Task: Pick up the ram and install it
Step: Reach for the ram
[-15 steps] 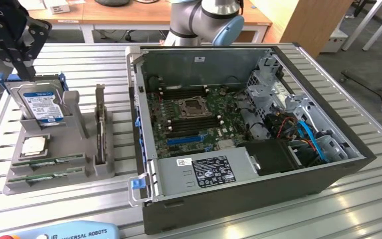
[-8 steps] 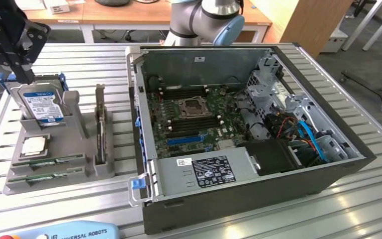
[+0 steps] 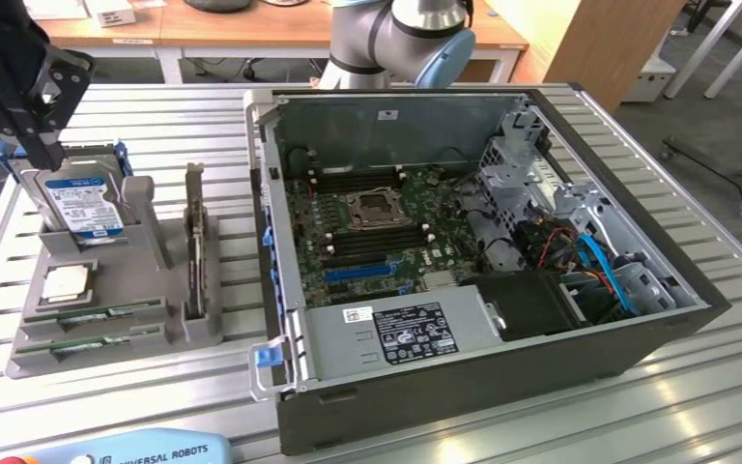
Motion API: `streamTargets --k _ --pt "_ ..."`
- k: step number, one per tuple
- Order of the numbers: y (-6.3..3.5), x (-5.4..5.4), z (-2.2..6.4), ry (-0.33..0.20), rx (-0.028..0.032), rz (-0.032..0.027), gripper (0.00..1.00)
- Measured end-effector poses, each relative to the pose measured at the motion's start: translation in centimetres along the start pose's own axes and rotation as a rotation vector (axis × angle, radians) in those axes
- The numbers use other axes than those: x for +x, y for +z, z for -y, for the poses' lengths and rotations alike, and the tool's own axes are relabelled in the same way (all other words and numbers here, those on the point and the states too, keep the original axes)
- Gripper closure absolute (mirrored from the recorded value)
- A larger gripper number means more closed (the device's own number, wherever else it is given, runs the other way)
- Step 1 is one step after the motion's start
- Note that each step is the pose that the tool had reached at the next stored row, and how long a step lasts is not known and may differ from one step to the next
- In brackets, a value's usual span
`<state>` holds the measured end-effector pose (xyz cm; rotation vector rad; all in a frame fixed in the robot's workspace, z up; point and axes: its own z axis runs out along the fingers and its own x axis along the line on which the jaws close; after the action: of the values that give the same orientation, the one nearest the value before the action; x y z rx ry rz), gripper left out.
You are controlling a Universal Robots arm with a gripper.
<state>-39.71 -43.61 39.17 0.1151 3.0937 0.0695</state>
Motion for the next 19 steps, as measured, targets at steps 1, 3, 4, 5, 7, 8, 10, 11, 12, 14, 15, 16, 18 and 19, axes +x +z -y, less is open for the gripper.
streamTargets --k 1,3,4,5,7,8,10,11,12,14,15,16,18,19 --pt "0.0 0.0 0.02 0.0 0.0 0.0001 0.9" --pt "0.0 0.0 0.02 0.0 -0.0001 0.0001 0.9" --pt "0.01 0.0 0.03 0.0 -0.0001 0.0001 0.9" --pt "0.0 0.0 0.03 0.0 -0.0001 0.0001 0.9" --pt "0.0 0.0 0.03 0.0 -0.0001 0.0001 0.9" --pt "0.0 0.0 0.03 0.0 0.0 0.0001 0.9" --pt "0.0 -0.03 0.05 0.0 -0.0012 -0.0015 0.9" --pt "0.0 -0.06 0.07 0.0 -0.0021 -0.0042 0.9" --pt "0.0 -0.08 0.06 0.0 -0.002 -0.0082 0.9" --pt "0.01 -0.19 0.08 0.001 -0.0016 -0.0203 0.9" --pt "0.01 -0.24 0.08 0.001 -0.0011 -0.0274 0.9" --pt "0.02 -0.25 0.07 0.001 -0.0011 -0.0287 0.9" --pt "0.02 -0.25 0.07 0.002 -0.0012 -0.0289 0.9" --pt "0.01 -0.25 0.07 0.002 -0.0012 -0.0289 0.9"
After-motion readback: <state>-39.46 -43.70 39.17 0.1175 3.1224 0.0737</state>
